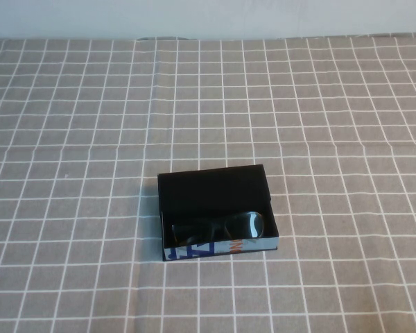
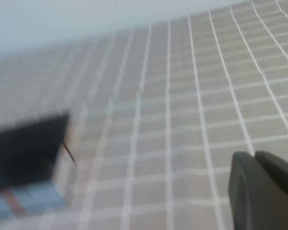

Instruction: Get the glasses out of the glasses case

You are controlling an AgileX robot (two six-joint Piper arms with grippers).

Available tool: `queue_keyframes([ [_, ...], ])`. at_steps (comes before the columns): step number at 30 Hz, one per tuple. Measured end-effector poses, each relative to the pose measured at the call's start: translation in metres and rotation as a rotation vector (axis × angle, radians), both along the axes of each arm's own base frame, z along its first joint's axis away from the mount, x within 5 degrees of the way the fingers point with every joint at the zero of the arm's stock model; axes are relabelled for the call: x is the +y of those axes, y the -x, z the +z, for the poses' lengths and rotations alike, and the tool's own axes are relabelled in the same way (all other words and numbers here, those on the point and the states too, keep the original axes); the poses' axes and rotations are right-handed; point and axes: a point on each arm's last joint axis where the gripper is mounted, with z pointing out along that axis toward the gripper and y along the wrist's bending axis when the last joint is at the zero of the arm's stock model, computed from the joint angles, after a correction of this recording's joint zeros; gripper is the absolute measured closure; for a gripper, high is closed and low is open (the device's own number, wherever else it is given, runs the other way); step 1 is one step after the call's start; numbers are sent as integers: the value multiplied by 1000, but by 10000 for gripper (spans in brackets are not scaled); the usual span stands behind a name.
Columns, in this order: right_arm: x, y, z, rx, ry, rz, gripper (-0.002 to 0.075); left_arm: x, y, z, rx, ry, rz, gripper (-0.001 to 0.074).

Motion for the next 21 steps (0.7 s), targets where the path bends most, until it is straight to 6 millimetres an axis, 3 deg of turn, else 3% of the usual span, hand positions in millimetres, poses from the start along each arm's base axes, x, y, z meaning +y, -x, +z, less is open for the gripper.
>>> queue_keyframes([
  [8,-4,-2,18,-117,-503,-90,743,0,0,0,0,0,0,739],
  [17,-5,-2,21,-93,-806,-111,743,0,0,0,0,0,0,739],
  [21,6,-2,30,-5,-783,-5,743,0,0,0,0,0,0,740],
])
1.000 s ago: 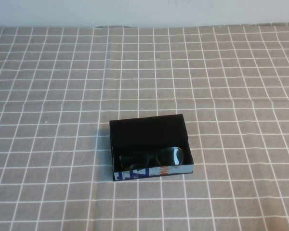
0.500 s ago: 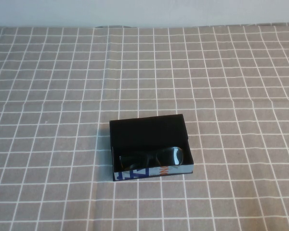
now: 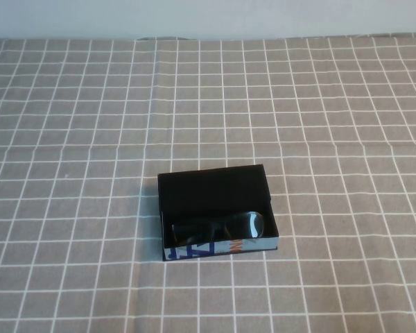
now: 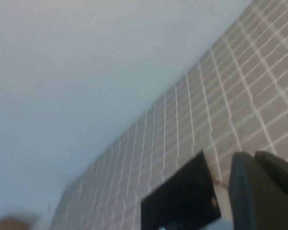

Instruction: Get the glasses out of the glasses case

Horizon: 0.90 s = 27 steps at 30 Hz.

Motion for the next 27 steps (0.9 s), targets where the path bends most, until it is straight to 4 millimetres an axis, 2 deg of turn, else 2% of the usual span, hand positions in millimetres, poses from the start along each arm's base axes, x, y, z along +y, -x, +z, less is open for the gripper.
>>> queue_keyframes([
  [4,20,-9,33,134,200,241,743,0,0,0,0,0,0,739],
  [9,30,-43,57,403,458,470,743,0,0,0,0,0,0,739],
  [13,30,-80,71,517,629,581,743,0,0,0,0,0,0,739],
  [19,40,-143,87,548,764,706,743,0,0,0,0,0,0,739],
  [22,62,-166,89,530,850,805,743,0,0,0,0,0,0,739],
  [27,119,-191,86,442,1084,990,743,0,0,0,0,0,0,739],
])
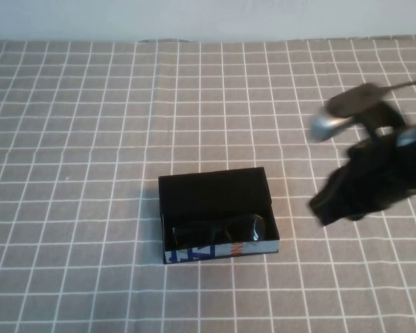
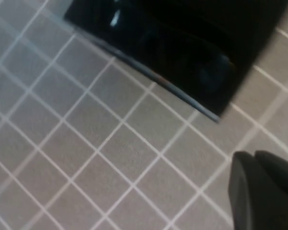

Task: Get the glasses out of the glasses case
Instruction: Pick up the glasses from the glasses case

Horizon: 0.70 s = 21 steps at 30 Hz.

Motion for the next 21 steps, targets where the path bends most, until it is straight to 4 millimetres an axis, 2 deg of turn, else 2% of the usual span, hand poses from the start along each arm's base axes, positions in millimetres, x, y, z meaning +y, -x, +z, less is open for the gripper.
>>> queue_keyframes([
  [5,62,-11,-11,-124,180,385,743,0,0,0,0,0,0,739],
  [8,89,-17,-17,-188,240,585,734,0,0,0,0,0,0,740],
  [11,106,-29,-26,-220,278,721,692,0,0,0,0,0,0,739],
  [17,127,-51,-40,-250,327,917,510,0,0,0,0,0,0,739],
  [21,138,-64,-49,-256,342,991,466,0,0,0,0,0,0,739],
])
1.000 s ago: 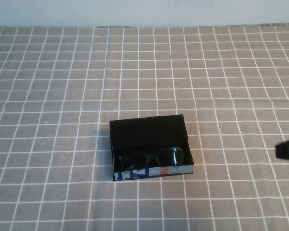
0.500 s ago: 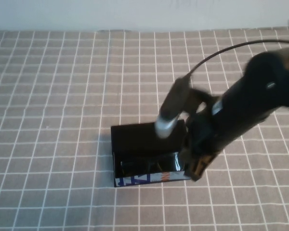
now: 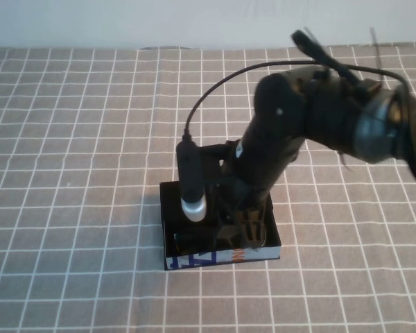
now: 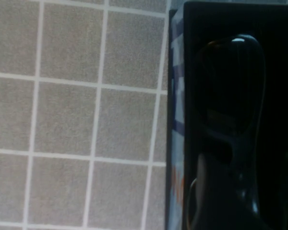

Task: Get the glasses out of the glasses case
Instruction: Pick up the glasses from the glasses case

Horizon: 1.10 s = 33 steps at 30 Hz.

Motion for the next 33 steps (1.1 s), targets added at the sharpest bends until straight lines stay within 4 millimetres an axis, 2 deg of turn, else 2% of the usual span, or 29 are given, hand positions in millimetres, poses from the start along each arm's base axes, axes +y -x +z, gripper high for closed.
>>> queue_keyframes([
  [8,10,-13,-15,18,32,26,457,0,0,0,0,0,0,739],
  [19,11,-14,-19,28,43,47,457,0,0,0,0,0,0,740],
  [33,13,-17,-35,47,68,54,457,0,0,0,0,0,0,739],
])
